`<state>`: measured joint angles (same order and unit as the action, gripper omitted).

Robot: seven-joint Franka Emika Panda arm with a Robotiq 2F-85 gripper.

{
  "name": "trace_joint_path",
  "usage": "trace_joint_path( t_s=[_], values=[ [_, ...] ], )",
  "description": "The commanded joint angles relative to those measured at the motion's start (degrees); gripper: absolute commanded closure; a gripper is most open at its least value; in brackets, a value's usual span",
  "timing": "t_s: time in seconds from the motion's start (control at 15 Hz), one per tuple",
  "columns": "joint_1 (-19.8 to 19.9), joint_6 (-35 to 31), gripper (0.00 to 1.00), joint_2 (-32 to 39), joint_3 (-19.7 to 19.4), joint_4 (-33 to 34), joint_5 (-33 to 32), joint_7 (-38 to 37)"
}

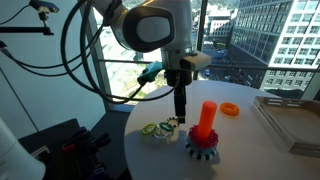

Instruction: Remove the ring from the pole

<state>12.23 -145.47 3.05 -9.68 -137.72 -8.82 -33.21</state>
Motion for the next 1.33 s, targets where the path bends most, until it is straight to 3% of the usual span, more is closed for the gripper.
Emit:
trace_joint_path(
  t_s=[0.0, 0.53, 1.27],
  values=[
    [-0.8, -0.3, 0.0, 3.2, -1.6, 2.7, 0.4, -2.5],
    [-1.1, -4.7, 0.0, 5.3, -3.9, 1.8, 2.3, -7.3],
    [-2.8, -13.5, 0.0, 9.3, -5.1, 0.5, 8.4, -6.6]
  ],
)
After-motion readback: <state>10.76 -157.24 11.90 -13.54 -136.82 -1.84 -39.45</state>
